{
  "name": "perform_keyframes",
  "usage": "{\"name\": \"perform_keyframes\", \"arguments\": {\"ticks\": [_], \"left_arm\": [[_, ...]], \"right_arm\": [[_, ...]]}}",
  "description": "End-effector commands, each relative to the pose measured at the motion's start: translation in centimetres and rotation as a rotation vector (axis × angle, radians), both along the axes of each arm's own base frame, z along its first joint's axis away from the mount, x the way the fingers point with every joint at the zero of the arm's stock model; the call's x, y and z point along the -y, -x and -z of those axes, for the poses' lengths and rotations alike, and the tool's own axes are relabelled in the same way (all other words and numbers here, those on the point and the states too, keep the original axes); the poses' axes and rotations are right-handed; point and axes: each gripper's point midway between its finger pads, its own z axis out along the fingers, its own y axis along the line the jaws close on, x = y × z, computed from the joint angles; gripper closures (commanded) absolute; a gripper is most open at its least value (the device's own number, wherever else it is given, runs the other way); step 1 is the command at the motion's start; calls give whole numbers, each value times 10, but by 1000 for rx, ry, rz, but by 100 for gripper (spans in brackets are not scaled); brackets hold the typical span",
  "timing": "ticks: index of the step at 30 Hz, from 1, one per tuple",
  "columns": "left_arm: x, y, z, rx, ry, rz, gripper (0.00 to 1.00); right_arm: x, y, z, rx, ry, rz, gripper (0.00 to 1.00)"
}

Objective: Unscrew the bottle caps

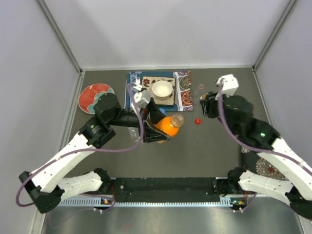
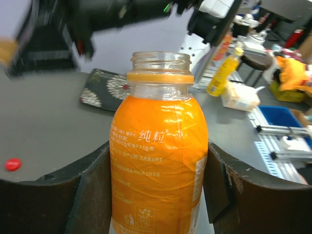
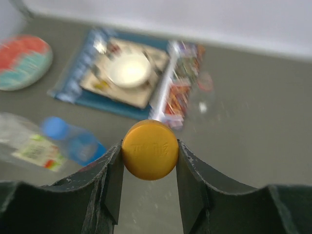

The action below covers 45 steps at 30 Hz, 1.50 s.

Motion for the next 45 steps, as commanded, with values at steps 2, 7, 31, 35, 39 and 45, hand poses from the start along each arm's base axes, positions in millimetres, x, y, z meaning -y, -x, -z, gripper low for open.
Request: {"name": "perform_keyframes", "arguments": {"ticks": [2,7,31,35,39,45], "left_arm": [[-26,-13,-1,123,20,-234,73],[-42,-8,-3,149,48,-296,73],[-58,-3,15,160,12,-345,68],[-59,-5,18,162,-5,-353,68],[-58,-7,21,161,-13,-357,67],[-53,-11,25,152,-30,-350,65]], "right_arm": [[29,-29,114,-302,-64,277,100],[7,-34,196,-526,-60,238,100],[78,-113,340,-814,-35,573,100],[89,-117,352,-832,-2,607,100],[99,-118,361,-857,-2,636,93],[107,-119,362,-861,-7,651,70]]}}
